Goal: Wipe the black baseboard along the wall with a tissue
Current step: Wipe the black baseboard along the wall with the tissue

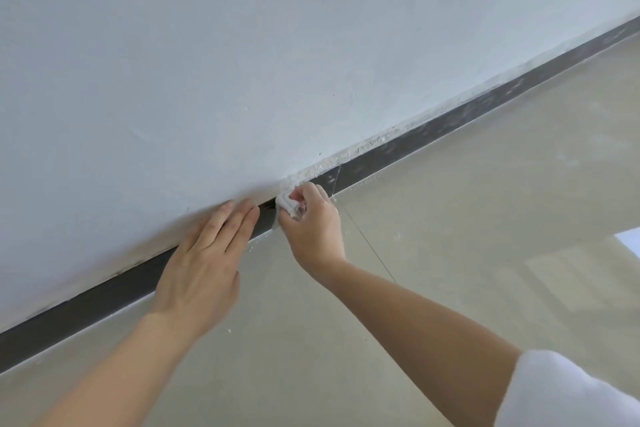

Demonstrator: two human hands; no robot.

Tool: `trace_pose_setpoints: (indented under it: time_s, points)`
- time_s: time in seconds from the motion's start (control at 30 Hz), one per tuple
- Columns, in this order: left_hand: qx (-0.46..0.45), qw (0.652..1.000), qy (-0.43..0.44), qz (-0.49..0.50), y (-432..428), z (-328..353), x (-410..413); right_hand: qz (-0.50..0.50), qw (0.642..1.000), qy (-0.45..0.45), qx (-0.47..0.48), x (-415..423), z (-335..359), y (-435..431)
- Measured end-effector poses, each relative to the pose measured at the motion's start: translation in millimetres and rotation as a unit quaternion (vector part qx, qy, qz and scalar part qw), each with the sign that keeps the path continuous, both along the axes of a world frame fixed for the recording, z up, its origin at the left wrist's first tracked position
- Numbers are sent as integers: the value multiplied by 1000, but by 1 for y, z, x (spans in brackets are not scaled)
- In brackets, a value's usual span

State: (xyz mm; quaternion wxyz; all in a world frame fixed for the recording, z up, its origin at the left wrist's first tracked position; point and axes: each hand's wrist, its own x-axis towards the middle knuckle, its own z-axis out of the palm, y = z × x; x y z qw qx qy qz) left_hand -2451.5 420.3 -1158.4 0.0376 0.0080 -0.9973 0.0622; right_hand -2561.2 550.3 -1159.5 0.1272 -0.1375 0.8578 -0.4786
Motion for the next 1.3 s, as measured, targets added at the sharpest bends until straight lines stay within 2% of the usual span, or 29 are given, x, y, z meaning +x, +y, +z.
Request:
trace_pose_setpoints:
  time_s: [0.17, 0.4, 0.53, 0.6, 0.7, 0.8, 0.87, 0.97, 1.1, 1.17, 1.3]
  points:
    - [-8, 1000, -15, 18, 4, 5, 1, -30, 998, 57, -11, -44, -1, 26]
    - [2, 998, -36, 44, 12, 18, -3, -35, 997, 65, 11, -68, -15, 43]
    - [6, 995, -78, 60, 14, 26, -5, -181, 982, 30, -35, -81, -21, 61]
    - [2, 994, -91, 61, 12, 28, -6, -194, 980, 39, -19, -80, -20, 72]
    - [3, 994, -93, 49, 9, 34, -7, -90, 995, 46, -3, -44, -25, 64]
    - [-4, 996, -74, 43, 14, 47, -12, 87, 996, 7, -9, 19, -40, 36]
    - [-11, 998, -54, 40, 17, 53, -14, 141, 989, -42, -21, 54, -50, 13]
    - [5, 995, -78, 65, 19, 58, -18, 82, 981, -160, -74, 74, -52, -20]
    - [90, 976, -143, 136, 21, 62, -21, -28, 959, -244, -145, 60, -42, -44]
    - [97, 976, -145, 133, 22, 62, -21, -75, 948, -257, -173, 49, -40, -41]
    - [100, 971, -147, 162, 32, 65, -20, -157, 947, -222, -170, 6, -48, -19]
